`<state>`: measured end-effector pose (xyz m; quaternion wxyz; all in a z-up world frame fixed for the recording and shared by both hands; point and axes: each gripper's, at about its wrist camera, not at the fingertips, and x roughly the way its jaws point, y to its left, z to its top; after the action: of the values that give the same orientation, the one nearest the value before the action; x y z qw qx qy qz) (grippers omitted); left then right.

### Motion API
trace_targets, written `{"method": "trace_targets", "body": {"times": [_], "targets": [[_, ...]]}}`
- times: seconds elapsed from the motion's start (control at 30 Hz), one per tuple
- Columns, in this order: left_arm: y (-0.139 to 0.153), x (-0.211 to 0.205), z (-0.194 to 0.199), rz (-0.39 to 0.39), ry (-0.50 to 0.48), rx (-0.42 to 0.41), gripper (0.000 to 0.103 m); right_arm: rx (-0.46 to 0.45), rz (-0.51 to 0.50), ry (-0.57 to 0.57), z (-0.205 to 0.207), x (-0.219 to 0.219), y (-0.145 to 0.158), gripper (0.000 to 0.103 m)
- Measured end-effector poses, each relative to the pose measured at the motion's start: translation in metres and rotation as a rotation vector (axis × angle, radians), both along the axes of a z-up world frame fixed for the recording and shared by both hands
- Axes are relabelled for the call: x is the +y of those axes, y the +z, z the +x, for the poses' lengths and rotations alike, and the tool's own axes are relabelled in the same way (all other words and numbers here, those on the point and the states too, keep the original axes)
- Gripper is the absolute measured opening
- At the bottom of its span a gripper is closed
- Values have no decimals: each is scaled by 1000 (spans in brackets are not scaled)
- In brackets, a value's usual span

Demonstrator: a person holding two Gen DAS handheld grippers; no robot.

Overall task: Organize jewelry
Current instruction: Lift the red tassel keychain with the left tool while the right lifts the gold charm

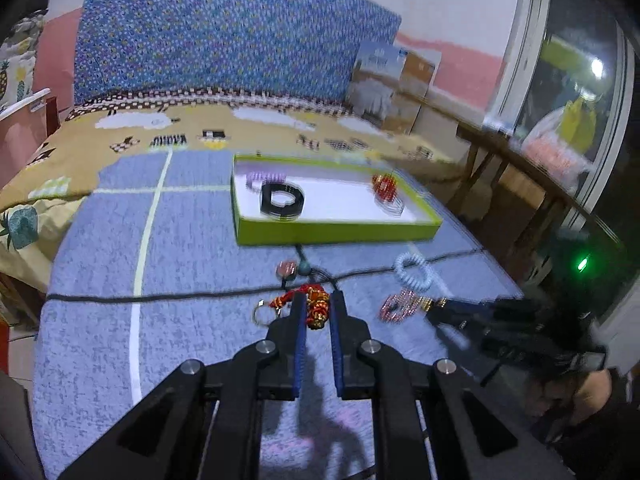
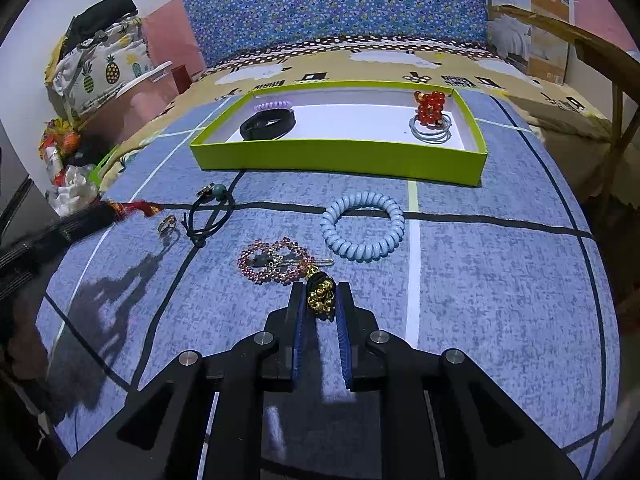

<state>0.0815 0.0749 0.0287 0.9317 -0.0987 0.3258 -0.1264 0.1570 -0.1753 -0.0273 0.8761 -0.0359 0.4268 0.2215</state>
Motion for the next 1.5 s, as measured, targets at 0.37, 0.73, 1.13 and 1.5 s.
{"method": "trace_targets", "body": {"times": [0.37, 0.73, 1.13, 1.5], "targets": [[22, 10, -9, -39, 17, -51, 12, -46, 27, -4, -10, -4, 16, 15], [32, -1, -7, 0, 3, -67, 12, -104, 48, 2, -18, -9, 38, 15], [32, -9, -8, 22, -11, -61, 12, -110, 88, 16, -23, -17, 46, 3], [27, -10, -6, 18, -23, -39, 12, -4, 129, -61, -12, -45, 25, 14]]}}
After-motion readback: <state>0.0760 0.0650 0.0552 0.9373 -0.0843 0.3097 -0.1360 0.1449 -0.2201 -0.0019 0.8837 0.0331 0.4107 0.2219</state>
